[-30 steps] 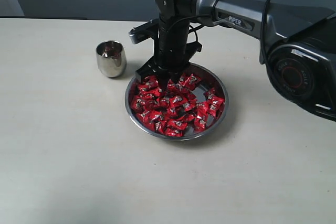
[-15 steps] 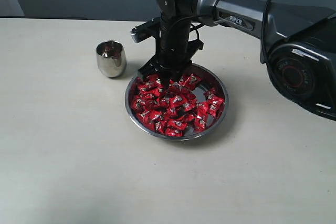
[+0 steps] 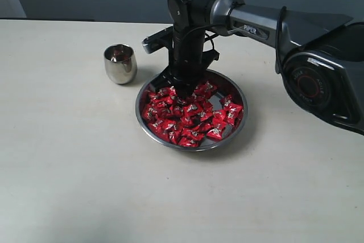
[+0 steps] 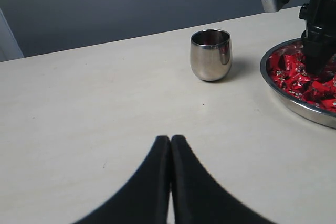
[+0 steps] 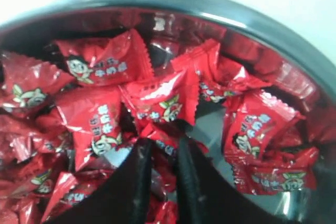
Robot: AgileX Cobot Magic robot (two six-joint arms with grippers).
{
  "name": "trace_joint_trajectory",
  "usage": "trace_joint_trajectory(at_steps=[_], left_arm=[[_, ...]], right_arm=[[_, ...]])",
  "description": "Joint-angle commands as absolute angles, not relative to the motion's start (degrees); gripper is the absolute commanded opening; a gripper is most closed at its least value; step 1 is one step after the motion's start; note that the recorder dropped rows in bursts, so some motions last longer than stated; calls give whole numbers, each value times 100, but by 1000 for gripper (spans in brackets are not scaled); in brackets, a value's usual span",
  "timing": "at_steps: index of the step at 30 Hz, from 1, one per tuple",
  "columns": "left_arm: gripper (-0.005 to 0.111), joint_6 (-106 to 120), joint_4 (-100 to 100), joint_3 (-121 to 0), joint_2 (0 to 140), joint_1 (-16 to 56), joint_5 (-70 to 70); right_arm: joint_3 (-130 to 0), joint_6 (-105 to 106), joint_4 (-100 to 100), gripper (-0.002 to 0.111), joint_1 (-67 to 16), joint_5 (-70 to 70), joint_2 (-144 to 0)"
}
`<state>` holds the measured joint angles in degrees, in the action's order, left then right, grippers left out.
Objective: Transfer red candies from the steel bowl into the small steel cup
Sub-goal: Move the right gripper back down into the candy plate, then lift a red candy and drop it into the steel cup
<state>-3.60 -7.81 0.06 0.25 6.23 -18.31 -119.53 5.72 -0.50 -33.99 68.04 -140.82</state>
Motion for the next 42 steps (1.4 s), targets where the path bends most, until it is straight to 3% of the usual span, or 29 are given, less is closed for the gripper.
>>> trace_joint_trajectory(at_steps=[1,15,22,28,42], left_arm=[[0,-391,-775,0,0,640,-1777],[0,-391,-775,0,0,640,-1777],[0,-391,-775,0,0,640,-1777],[0,-391,-775,0,0,640,-1777],[0,-391,-775,0,0,640,-1777]], right_arm=[[-11975,572,-38,-1,-3372,6996,-14018],[-11975,593,-334,-1,-3372,6362,-13397],[-11975,1577,-2311,-1,-3372,4809,-13396],[-11975,1589,-2647,-1,-3372,3537,-13513],[-11975,2132,-3379,-1,-3372,2978,-14010]])
